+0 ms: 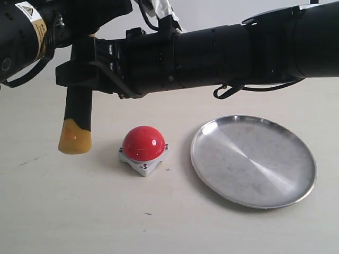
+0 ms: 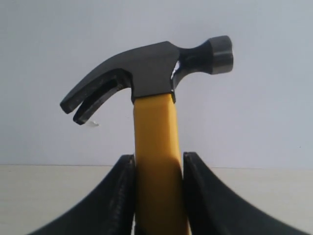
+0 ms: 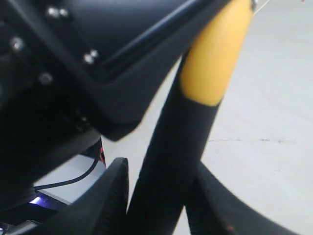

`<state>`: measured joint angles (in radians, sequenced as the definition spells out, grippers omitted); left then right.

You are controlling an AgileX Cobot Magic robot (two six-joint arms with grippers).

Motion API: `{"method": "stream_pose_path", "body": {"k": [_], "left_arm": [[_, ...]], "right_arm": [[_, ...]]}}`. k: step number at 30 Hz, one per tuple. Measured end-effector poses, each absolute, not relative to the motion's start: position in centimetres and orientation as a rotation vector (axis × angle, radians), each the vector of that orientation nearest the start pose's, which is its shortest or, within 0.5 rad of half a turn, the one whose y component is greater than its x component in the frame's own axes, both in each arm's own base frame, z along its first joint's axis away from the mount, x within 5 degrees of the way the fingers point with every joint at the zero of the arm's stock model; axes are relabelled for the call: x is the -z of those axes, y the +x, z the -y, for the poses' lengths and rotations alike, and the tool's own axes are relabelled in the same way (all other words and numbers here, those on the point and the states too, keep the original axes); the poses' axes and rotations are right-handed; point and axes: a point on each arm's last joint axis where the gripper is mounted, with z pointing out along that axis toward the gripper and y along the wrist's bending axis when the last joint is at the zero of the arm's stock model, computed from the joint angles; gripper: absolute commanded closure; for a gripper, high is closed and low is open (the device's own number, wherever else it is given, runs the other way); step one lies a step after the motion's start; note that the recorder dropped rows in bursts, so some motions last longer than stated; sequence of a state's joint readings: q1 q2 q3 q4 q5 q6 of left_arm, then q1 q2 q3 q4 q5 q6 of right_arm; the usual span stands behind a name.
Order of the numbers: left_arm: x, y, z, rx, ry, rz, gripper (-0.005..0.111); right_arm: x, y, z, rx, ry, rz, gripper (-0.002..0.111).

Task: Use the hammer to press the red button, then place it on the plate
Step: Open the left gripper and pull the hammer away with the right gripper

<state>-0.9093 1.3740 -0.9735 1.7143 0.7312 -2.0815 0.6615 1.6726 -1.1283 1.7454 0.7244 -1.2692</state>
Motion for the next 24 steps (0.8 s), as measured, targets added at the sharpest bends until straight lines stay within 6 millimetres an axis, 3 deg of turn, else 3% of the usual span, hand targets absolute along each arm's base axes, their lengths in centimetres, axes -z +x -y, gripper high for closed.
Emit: {"method": "stream_pose_path", "body": {"k": [5,8,17,24], "left_arm": [[-34.0,22.9,19.5,0.248,0.007,-1.710,0.048],[-34.2,23.0,19.2,0.200,0.006,-1.688,0.033],[-34.6,23.1,18.4,0.033,0.039,-1.649,0.030],[-35.8,22.6,16.5,-0.093,-0.028,-1.613,0.030]], "right_arm": [[-28.9,25.3,-27.3,-1.445,-0.675,-1.965,0.108],[-28.7,25.3,-27.3,-1.438,-0.686,-1.971,0.108],[-28.6,25.4,-27.2,-1.415,-0.687,-1.977,0.108],[-27.8,25.9,-27.1,-1.269,-0.704,-1.994,0.108]]}}
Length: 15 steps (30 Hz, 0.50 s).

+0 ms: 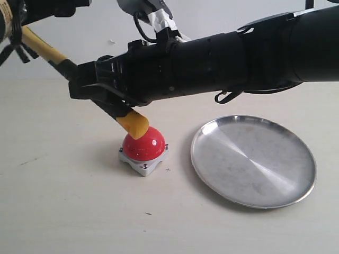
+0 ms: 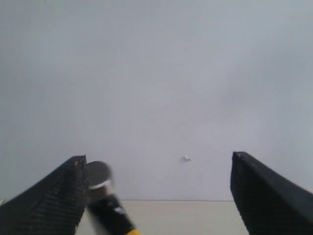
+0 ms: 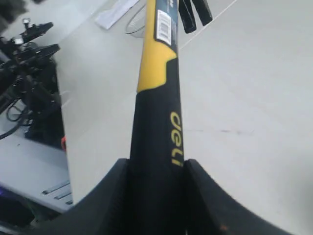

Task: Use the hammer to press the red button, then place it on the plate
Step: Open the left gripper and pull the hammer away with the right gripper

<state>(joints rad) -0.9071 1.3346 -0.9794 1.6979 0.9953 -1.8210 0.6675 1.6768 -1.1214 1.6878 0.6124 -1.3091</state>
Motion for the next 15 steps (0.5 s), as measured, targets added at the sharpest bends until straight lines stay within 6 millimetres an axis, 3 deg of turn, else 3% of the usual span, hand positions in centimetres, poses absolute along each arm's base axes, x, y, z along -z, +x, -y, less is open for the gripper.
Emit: {"method": "stream_pose_path", "body": {"k": [5,10,15], "left_arm": [[-36.9,21.9,15.5,-0.118,-0.036,-1.590,0.030],[-37.8,21.3,14.8,-0.103,-0.053,-1.575,0.031],[-37.7,20.4,13.7,-0.105,-0.035,-1.574,0.046]], "right_arm": [[-27.6,26.8,-26.6,-1.182,-0.629,-2.016,0.108],[-27.8,27.7,-25.4,-1.206,-0.611,-2.005,0.108],[-28.8,29.5,-21.6,-1.360,-0.628,-1.923,0.108]]}}
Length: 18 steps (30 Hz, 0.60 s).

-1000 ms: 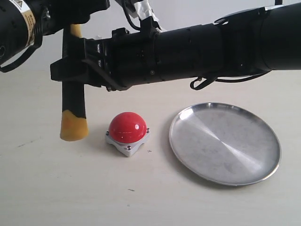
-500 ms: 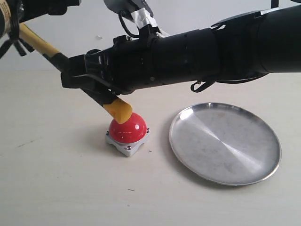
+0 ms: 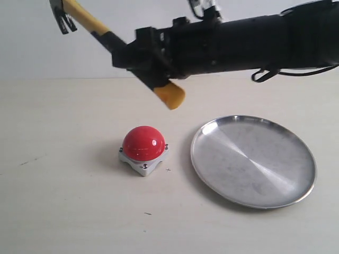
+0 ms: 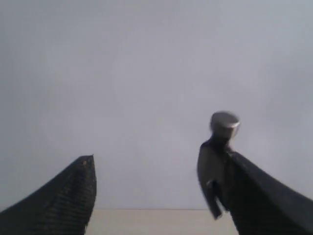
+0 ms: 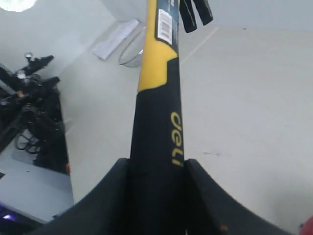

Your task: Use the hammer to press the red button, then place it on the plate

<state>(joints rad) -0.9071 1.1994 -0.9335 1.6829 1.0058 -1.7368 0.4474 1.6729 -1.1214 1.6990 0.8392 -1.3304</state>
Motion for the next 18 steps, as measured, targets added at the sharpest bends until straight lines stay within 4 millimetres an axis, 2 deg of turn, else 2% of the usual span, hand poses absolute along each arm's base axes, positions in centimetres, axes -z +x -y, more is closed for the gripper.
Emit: {"method": "stream_pose_path", "body": {"k": [4,8,12,18], "left_arm": [[-37.2,20.4,13.1,-0.122,-0.032,-1.583,0.051],[-36.8,21.1,12.7,-0.092,-0.031,-1.606,0.047],[-36.4,22.1,12.2,-0.043,-0.092,-1.626,0.039],[-34.5,24.1,11.5,-0.111,-0.154,-1.688,0.040]], "right_arm": [[-30.4,30.0,-17.9,-1.495,-0.690,-1.792,0.108],[-31.1,30.5,-15.4,-1.462,-0.722,-1.718,0.108],[-31.0,31.0,-14.7,-1.390,-0.735,-1.696,0.108],[-31.3,30.9,-14.7,-1.355,-0.809,-1.669,0.108]]}}
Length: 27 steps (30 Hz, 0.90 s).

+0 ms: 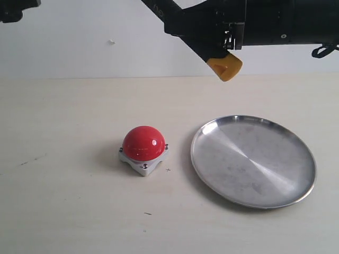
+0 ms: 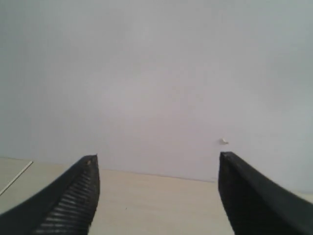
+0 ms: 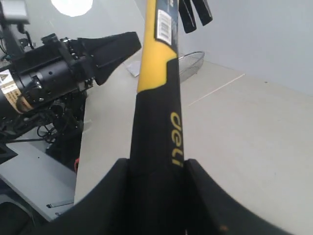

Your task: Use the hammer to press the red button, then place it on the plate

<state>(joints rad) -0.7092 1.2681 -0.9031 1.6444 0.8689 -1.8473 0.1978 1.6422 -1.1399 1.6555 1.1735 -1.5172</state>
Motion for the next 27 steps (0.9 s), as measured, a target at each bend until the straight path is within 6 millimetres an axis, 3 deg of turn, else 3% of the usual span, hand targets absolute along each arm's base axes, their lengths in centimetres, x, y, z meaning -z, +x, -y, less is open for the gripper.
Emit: {"method": "stream_pose_path", "body": {"k": [7,12,16,19,23,27], "left_arm": [[-30.8,26.4,14.5,-0.041,0.044,-1.801,0.034],[-28.2,29.5,15.7,0.062,0.126,-1.918,0.031],[-26.5,33.3,14.2,0.376,0.130,-2.067,0.031],[-26.3,35.2,11.6,0.720,0.132,-2.106,0.031],[-28.3,34.5,11.1,1.102,0.309,-1.905,0.031],[-29.7,33.2,11.8,1.318,0.553,-1.641,0.031]], "right_arm": [[-33.7,31.5,-14.9,-1.366,-0.806,-1.632,0.108],[-34.9,31.7,-14.9,-1.434,-0.740,-1.658,0.108],[-35.5,31.3,-14.8,-1.419,-0.754,-1.646,0.108],[-35.8,29.0,-14.4,-1.296,-0.869,-1.537,0.108],[-34.3,26.8,-14.4,-1.211,-1.008,-1.450,0.108],[-31.7,27.4,-16.4,-1.277,-1.045,-1.500,0.108]]}}
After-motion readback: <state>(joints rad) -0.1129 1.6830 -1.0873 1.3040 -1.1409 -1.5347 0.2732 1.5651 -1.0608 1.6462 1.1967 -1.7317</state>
